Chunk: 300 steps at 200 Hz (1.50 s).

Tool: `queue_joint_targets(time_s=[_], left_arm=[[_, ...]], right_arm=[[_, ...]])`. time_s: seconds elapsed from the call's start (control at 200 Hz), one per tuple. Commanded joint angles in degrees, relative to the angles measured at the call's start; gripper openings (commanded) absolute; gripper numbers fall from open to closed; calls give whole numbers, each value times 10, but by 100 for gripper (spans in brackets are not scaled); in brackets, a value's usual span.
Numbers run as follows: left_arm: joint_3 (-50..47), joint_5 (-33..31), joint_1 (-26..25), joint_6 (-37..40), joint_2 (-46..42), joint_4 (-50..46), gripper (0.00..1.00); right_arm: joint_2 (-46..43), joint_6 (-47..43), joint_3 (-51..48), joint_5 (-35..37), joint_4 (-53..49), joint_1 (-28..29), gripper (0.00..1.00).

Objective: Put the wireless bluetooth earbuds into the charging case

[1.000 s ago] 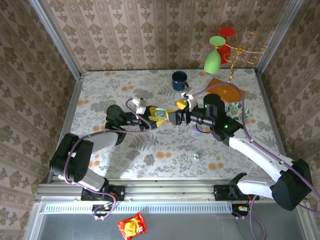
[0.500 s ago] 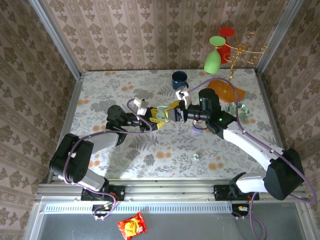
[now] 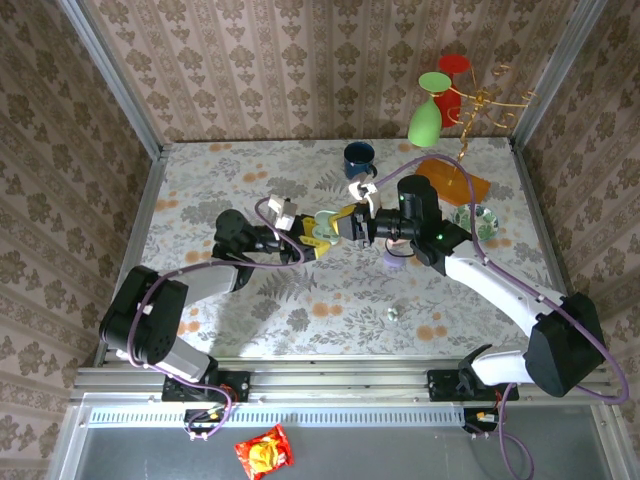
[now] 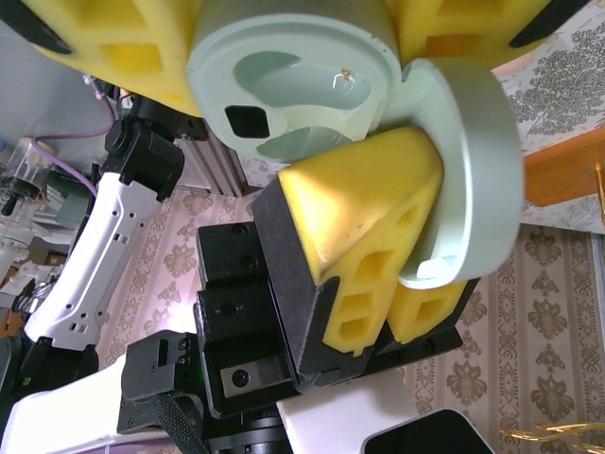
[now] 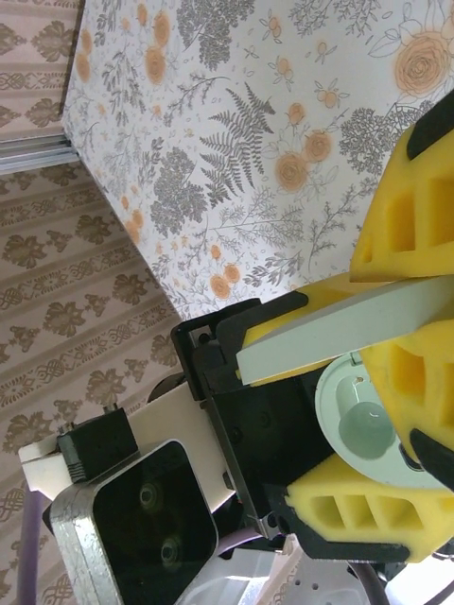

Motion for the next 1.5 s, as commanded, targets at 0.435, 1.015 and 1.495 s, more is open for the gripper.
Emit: queue_joint_targets(time_s=[0.435,1.015,1.495], left_arm=[[30,1,-3,-38,18,30,62],[43,0,-9,-41,26,31,54],[42,1,-10,-34,26,31,50]], right_arm=[[-44,-45,-19,77,40,9,0],[-30,-60,-14,67,24,17,0],[-22,-67,-7,57,9,21,0]])
